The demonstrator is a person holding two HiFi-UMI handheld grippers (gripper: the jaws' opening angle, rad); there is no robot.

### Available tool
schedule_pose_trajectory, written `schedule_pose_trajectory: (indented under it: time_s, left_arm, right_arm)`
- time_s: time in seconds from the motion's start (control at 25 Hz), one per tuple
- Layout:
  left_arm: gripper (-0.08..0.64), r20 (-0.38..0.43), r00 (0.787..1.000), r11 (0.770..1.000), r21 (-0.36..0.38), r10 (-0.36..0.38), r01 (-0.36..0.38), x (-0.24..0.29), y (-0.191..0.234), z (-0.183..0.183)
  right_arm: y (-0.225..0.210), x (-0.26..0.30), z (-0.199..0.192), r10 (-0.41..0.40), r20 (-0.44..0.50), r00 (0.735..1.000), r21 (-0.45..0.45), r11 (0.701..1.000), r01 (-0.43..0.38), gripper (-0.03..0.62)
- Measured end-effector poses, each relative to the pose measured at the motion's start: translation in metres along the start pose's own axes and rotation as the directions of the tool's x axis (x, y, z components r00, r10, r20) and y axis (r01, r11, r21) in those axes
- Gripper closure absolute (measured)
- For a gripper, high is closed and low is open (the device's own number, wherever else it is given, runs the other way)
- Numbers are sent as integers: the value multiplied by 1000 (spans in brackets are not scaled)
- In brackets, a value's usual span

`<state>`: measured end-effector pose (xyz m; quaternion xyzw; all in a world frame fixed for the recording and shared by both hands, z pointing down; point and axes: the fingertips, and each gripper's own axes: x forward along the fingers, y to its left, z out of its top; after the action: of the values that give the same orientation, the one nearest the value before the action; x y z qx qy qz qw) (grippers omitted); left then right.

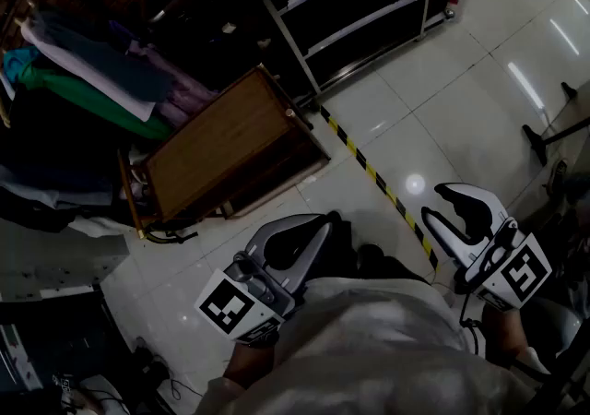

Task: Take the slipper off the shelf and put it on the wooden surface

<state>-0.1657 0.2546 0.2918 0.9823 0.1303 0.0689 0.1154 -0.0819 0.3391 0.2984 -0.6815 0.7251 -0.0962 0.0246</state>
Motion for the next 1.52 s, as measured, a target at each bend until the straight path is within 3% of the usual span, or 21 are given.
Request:
schedule_pose_trajectory:
  time_s: [0.12, 0.24, 0.44, 0.64, 0.8, 0.88, 1.0, 1.08, 1.16, 1.28, 1.4, 1.52]
  left_arm:
    - [568, 5, 1000, 1000, -2, 12, -12, 10, 41, -2]
    - [568, 39, 999, 1000, -5, -17, 17, 18, 82, 10]
    - [567, 77, 996, 999, 6, -37, 37, 31, 178, 45]
    - [566, 91, 994, 998, 36, -55, 52, 58, 263, 78]
    - [567, 128, 988, 996, 21, -85, 83, 87, 298, 89]
    - [568, 122, 990, 997, -6, -77, 78, 102, 308, 84]
    - [568, 51, 998, 999, -18, -48, 49, 122, 331, 69]
    - [567, 62, 998, 999, -11, -29, 30, 135, 348, 74]
    - [566, 84, 996, 1000, -13, 19, -17, 146, 365, 81]
    - [566, 104, 988, 994, -27, 111, -108, 168, 392, 97]
    - [566, 127, 979, 987, -28, 160, -158, 195, 410, 115]
    - [566, 127, 969, 977, -17, 212, -212, 217, 425, 128]
  right_arm:
    - [-37, 29, -5, -41, 12, 999, 19, 999, 41, 506]
    - [-79, 63, 4, -152, 41, 987, 13, 988, 152, 565]
    - [-135, 128, 59, -228, 150, 962, 6, 973, 229, 551]
    - [-184, 182, 70, -293, 126, 948, 28, 956, 292, 545]
    - [-209, 217, 53, -265, 63, 962, 61, 963, 261, 521]
    - [-224, 234, 40, -222, -2, 975, 13, 975, 222, 515]
    - [-256, 265, 12, -168, -118, 979, -115, 981, 154, 514]
    - [-282, 291, 0, -114, -141, 983, -132, 987, 95, 506]
    - [-315, 316, -9, -71, -145, 987, -78, 995, 60, 485]
    - [-380, 354, -15, -55, -125, 991, 95, 993, 67, 440]
    - [-453, 386, -24, -85, -114, 990, 266, 958, 112, 383]
    - [-507, 412, -52, -91, -176, 980, 351, 924, 149, 367]
